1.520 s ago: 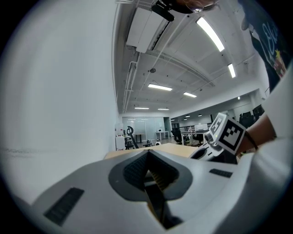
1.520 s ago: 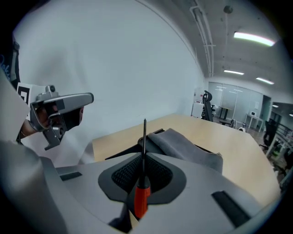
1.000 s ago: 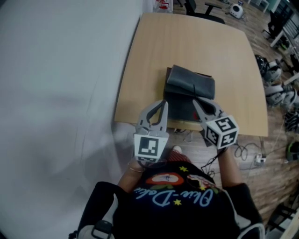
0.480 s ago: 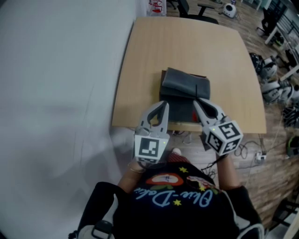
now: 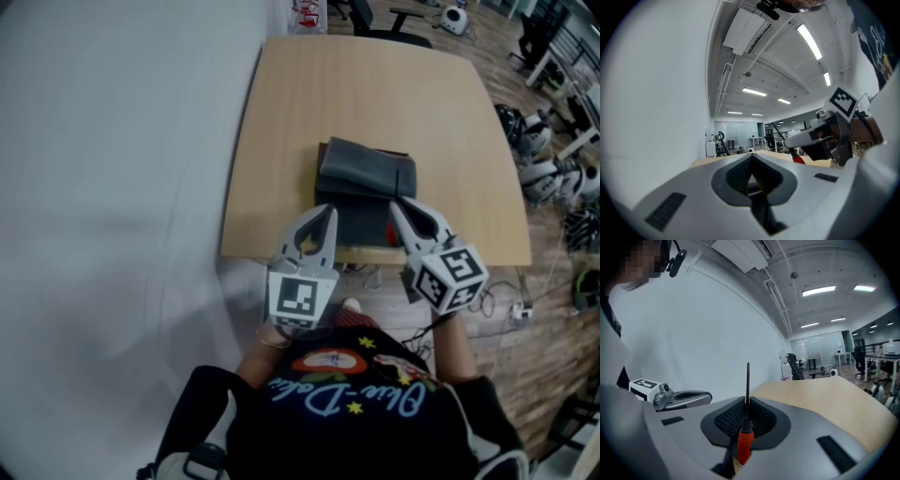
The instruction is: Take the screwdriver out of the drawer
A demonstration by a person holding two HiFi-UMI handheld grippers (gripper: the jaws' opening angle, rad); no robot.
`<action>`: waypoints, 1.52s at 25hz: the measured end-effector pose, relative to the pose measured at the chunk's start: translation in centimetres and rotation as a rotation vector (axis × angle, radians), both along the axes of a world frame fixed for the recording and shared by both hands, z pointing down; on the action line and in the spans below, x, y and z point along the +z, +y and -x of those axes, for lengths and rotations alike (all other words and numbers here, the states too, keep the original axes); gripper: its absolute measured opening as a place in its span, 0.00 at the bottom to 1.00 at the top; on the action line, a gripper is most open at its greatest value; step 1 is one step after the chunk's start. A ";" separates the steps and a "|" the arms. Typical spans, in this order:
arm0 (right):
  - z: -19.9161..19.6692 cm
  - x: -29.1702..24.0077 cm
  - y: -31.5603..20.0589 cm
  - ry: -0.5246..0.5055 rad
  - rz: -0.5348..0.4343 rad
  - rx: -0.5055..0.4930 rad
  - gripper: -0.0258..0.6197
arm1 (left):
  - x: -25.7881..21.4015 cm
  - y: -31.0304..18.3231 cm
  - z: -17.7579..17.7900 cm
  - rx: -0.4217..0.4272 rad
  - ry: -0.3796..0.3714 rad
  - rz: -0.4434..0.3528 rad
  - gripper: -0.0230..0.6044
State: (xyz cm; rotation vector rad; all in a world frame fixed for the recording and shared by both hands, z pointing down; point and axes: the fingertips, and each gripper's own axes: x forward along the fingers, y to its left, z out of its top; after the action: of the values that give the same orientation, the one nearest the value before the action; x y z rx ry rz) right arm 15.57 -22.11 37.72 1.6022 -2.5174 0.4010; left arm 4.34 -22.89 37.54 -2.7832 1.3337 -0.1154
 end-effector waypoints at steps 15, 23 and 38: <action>-0.2 -0.6 0.2 0.009 -0.015 0.002 0.09 | 0.0 0.1 0.0 -0.006 0.007 0.006 0.04; 0.0 -0.5 0.2 0.009 -0.020 0.000 0.09 | 0.0 -0.1 0.3 -0.010 0.004 0.006 0.04; -0.2 -1.2 0.6 0.022 -0.024 0.001 0.09 | 0.0 0.2 -0.1 0.003 -0.003 0.007 0.04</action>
State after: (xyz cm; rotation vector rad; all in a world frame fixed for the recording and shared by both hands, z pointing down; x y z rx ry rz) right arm 15.76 -21.53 36.53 1.6076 -2.5148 0.3532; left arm 4.45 -22.68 37.56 -2.7896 1.3309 -0.1237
